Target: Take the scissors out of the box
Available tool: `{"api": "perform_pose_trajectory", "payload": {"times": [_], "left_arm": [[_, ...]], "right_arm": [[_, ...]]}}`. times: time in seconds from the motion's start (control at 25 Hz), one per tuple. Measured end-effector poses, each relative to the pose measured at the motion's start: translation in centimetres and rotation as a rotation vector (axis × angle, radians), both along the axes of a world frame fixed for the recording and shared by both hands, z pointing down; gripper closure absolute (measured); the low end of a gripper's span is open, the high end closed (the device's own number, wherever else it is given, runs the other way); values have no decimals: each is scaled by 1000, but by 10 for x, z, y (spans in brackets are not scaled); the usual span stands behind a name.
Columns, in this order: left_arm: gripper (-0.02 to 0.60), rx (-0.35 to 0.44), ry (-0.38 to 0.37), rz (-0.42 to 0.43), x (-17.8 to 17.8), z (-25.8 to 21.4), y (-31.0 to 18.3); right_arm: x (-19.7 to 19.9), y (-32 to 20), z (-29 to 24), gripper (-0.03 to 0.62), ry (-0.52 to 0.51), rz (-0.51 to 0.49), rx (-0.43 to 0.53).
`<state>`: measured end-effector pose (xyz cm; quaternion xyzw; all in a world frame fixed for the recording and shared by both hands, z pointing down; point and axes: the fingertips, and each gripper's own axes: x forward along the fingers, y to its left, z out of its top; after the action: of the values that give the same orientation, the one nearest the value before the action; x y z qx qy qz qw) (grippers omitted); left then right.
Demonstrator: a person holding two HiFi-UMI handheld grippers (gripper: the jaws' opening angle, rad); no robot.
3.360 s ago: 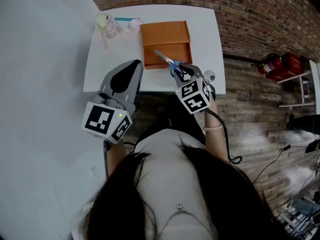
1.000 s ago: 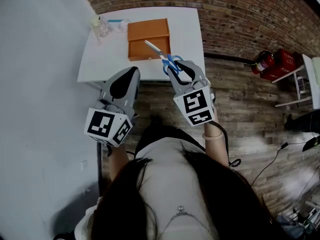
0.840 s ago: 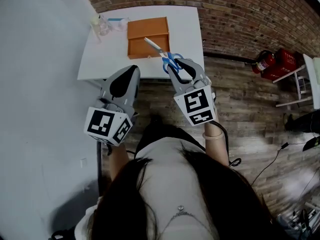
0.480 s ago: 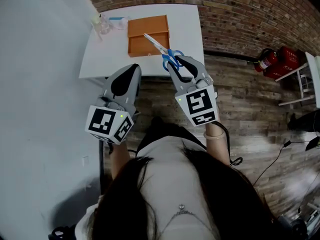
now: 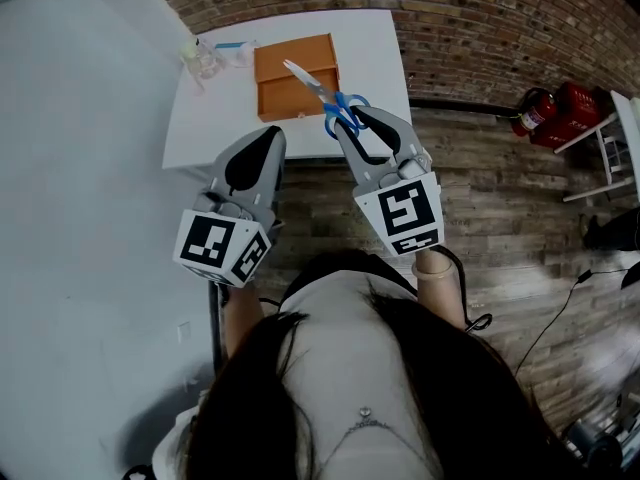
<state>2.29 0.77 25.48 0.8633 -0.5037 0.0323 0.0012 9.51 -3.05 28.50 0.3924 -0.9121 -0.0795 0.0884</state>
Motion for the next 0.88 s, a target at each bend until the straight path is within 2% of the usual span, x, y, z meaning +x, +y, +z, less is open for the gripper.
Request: {"api": "perform_pose_trajectory", "payload": {"times": [0.88], "left_arm": [[581,-7,22,121,-63,-2,-12]], "right_arm": [[-61,11,-29,496,-45,96,47]]}}
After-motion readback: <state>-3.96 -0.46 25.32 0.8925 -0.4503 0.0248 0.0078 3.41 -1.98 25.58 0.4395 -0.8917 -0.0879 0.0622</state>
